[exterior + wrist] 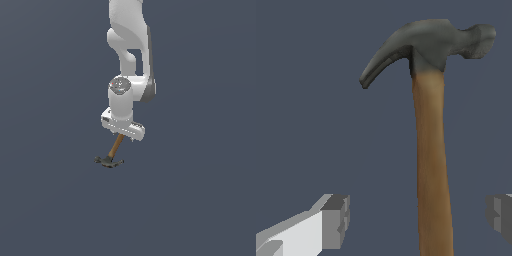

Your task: Pick up the object and move it to a goal position.

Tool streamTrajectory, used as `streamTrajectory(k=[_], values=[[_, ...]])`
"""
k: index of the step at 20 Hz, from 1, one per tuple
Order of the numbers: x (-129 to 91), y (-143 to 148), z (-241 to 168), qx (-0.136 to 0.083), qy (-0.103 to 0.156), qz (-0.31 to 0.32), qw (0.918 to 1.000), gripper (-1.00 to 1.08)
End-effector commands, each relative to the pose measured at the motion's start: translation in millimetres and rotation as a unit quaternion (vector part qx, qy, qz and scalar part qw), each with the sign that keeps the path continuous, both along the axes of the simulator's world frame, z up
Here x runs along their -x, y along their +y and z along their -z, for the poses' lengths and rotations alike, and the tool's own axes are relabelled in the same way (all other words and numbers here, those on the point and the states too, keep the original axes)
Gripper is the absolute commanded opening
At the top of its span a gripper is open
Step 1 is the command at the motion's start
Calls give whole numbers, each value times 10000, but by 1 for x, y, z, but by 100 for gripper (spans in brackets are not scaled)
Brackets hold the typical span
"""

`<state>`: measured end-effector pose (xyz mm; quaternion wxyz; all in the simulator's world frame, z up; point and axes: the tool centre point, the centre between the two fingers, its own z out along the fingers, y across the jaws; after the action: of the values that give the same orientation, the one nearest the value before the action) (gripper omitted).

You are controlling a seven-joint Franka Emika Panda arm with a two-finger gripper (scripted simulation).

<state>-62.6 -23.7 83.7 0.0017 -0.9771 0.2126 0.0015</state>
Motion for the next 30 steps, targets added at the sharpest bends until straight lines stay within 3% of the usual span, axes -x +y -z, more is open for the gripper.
streamTrajectory(k=[1,14,29,30], values=[[6,-2,7,8,-7,214,9998,100],[13,-4,21,20,-7,457,9990,100],[14,-4,67,20,-10,482,9988,100],[14,-4,67,20,-10,482,9988,-100]])
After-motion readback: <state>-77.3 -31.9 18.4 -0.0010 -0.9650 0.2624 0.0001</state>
